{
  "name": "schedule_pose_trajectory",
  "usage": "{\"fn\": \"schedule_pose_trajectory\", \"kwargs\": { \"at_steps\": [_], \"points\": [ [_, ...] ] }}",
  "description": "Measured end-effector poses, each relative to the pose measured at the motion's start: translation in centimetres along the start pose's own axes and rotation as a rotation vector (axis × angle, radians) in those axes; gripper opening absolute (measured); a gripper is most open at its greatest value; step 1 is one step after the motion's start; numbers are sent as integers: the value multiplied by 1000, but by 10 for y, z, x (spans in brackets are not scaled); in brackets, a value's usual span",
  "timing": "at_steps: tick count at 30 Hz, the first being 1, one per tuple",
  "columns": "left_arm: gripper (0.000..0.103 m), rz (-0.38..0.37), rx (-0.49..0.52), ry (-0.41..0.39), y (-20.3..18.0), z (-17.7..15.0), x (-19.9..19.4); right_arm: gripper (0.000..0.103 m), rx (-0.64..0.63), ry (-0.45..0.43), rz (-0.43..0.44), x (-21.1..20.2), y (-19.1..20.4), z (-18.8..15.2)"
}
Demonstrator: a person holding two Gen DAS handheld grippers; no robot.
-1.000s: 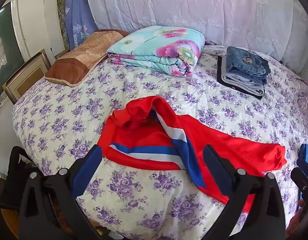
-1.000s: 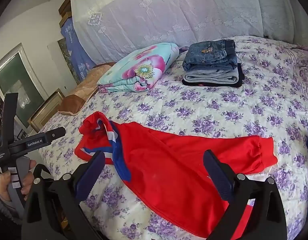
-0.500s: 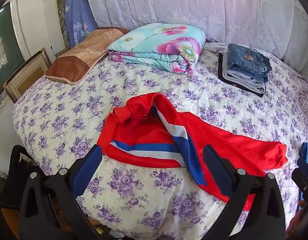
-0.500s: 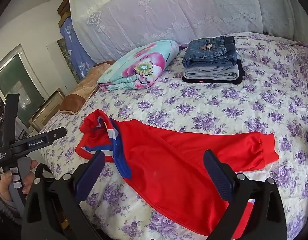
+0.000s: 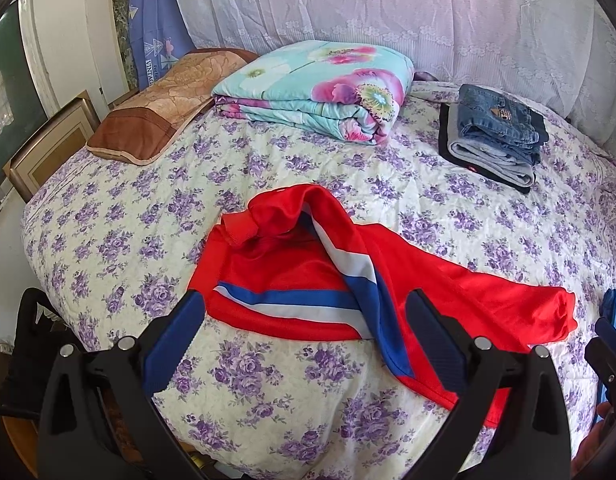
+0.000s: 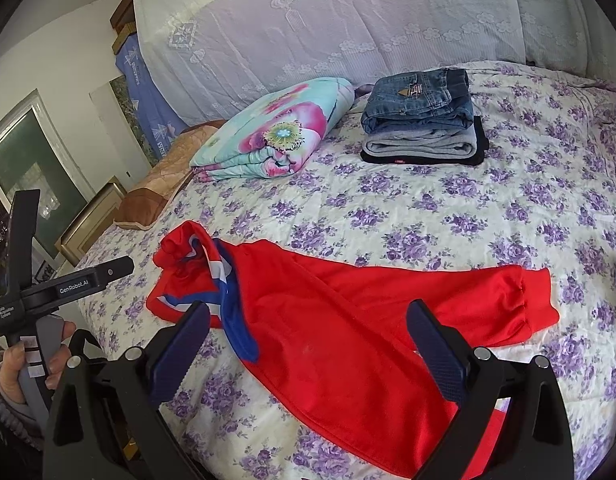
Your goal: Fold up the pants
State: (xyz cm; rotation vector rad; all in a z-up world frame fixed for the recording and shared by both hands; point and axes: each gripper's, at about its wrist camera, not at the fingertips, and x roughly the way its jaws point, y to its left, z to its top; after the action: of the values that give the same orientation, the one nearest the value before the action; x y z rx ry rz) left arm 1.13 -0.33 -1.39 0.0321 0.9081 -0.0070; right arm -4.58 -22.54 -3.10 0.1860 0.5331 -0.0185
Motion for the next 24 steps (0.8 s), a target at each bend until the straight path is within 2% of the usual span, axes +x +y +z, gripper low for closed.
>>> {"fn": "schedule_pose_trajectory", "kwargs": {
  "at_steps": [24],
  "points": [
    [99, 1, 9, 18, -7, 8, 13, 99, 15, 7, -18, 7, -4, 1]
  ]
}}
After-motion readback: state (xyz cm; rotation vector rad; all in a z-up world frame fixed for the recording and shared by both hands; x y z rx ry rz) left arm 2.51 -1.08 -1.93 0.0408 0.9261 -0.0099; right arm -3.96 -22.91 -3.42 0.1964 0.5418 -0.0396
